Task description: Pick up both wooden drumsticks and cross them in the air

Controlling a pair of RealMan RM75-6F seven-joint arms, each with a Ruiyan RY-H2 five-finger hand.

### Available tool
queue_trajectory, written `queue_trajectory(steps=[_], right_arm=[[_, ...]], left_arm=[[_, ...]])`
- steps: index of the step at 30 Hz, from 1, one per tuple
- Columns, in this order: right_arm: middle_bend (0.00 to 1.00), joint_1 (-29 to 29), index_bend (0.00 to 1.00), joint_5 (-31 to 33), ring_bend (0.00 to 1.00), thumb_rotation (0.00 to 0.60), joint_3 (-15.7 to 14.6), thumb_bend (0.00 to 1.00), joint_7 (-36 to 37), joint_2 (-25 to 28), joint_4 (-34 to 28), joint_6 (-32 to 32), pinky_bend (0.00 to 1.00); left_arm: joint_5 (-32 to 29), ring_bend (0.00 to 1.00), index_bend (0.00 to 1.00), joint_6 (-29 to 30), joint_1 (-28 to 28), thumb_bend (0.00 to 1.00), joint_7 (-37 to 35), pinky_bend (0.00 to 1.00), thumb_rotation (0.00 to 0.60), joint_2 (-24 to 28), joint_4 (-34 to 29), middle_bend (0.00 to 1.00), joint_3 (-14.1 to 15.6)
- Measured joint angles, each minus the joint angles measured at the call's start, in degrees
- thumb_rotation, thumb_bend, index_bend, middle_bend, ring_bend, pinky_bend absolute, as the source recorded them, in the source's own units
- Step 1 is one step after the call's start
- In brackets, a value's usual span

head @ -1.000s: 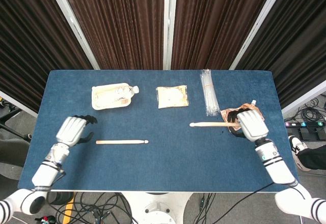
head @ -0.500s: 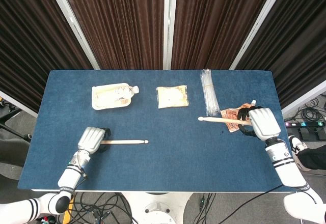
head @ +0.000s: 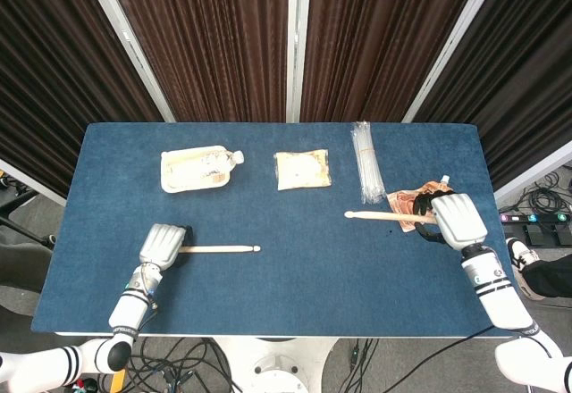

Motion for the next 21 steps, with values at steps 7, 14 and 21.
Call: queue_trajectory(steps=[7, 14, 21], right_arm=[[0.59, 0.1, 0.63, -0.2, 0.45, 0.6, -0.6, 0.88, -0.1, -0.5, 0.5, -0.4, 0.47], [0.59, 0.1, 0.63, -0.3, 0.45, 0.6, -1.0, 0.88, 0.1, -0.9, 0.9, -0.7, 0.47], [0.59, -0.4, 0.63, 0.0, 0.45, 0.6, -1.5, 0.88, 0.2, -1.2, 1.3, -0.6, 0.47]], left_arm=[[-0.8, 0.6, 0.47, -0.6, -0.7, 0.32, 0.8, 0.65, 0.6, -0.5, 0.9, 0.51, 0.3], [-1.5, 0.6, 0.51, -1.0, -1.0, 0.37, 0.4, 0.65, 0.6, -0.7, 1.4, 0.53, 0.5], [1.1, 0.64, 0.62, -0.4, -0.9, 0.46, -3.3, 0.69, 0.6, -1.0, 2.1, 0.62, 0.5]])
